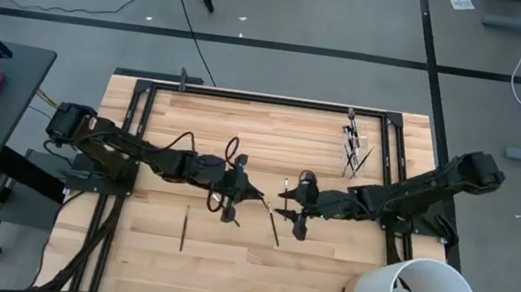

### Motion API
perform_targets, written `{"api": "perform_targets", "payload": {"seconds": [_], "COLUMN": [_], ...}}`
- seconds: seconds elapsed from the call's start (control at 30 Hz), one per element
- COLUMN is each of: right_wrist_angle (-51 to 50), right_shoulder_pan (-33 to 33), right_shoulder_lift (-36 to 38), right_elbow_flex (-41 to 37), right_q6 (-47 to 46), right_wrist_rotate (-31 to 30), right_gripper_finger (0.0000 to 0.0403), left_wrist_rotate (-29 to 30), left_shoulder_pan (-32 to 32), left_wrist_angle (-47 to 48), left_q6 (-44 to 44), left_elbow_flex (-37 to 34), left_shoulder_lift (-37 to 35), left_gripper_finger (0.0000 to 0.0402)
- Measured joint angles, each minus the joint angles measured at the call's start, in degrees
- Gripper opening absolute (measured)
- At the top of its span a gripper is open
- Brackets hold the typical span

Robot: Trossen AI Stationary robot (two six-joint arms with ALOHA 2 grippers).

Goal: Put items in baskets/containers
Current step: Put the eyeshadow brush into the transparent organizer

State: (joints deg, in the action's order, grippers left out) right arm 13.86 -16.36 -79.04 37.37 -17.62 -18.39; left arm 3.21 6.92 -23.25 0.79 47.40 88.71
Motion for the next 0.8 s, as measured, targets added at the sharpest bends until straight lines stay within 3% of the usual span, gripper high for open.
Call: {"api": "perform_targets", "payload": {"seconds": [0.4,0.6,0.8], "right_wrist_angle": [6.8,7.0,6.9], "right_shoulder_pan": [0.3,0.3,0.3], "right_shoulder_lift": [-10.3,-10.3,-10.3], "right_elbow_flex": [6.8,6.8,6.8], "right_q6": [8.8,8.2,8.2], "right_wrist_rotate": [-0.6,-0.5,-0.6], "right_gripper_finger": [0.0170,0.0114,0.0031], "left_wrist_rotate": [-0.9,-0.9,-1.2], "left_shoulder_pan": [0.0,0.0,0.0], "left_wrist_angle": [6.1,6.9,6.9], "left_q6": [-3.7,-3.6,-3.4], "left_elbow_flex": [4.7,4.7,4.7], "left_shoulder_lift": [0.0,0.0,0.0], "left_gripper_finger": [0.0016,0.0018,0.0020]}}
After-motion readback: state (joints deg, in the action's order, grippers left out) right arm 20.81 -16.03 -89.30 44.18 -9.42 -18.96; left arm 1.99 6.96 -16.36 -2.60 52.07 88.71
